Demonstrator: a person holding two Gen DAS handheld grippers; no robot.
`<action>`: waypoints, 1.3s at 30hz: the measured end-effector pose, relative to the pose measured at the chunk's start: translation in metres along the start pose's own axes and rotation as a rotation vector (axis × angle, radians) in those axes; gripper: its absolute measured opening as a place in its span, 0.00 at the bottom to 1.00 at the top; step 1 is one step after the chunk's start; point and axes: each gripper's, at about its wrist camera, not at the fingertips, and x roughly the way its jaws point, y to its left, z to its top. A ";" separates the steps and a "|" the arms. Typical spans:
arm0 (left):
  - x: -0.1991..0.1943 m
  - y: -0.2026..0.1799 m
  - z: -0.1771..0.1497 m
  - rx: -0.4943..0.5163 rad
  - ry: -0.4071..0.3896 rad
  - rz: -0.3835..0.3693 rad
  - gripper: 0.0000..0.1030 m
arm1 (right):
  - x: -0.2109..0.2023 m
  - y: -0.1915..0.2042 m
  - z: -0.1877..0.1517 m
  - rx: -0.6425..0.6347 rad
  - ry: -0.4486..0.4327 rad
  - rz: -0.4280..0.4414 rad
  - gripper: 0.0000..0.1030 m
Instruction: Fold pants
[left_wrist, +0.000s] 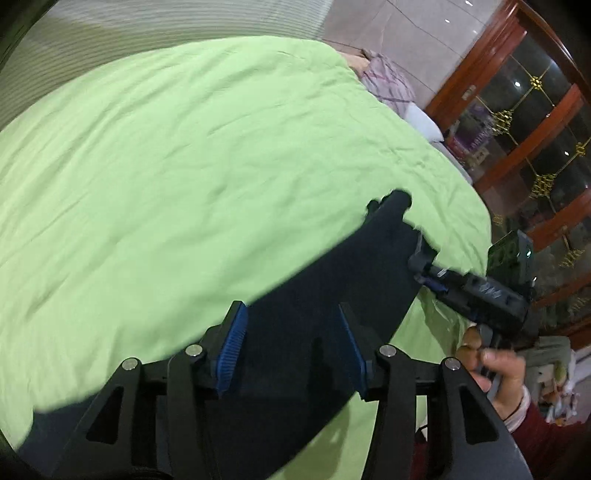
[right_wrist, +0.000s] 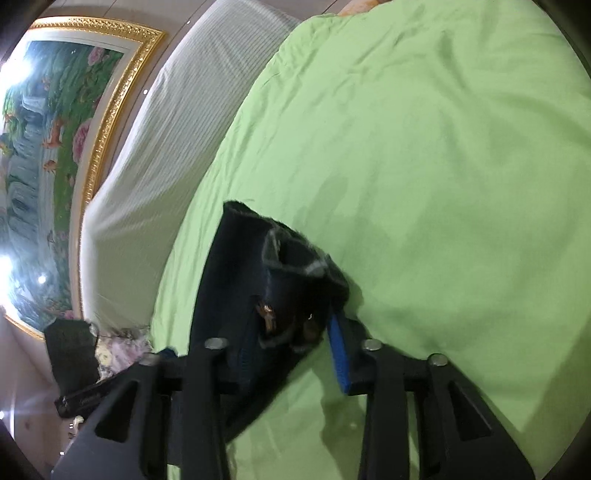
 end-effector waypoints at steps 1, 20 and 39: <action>0.004 -0.001 0.005 -0.002 0.008 -0.002 0.52 | -0.003 -0.005 0.001 0.030 -0.016 0.043 0.11; 0.130 -0.057 0.091 0.261 0.275 -0.160 0.43 | -0.017 -0.013 -0.005 -0.040 0.004 0.084 0.14; 0.049 -0.045 0.068 0.100 0.034 -0.353 0.10 | -0.028 0.041 -0.007 -0.208 0.064 0.263 0.15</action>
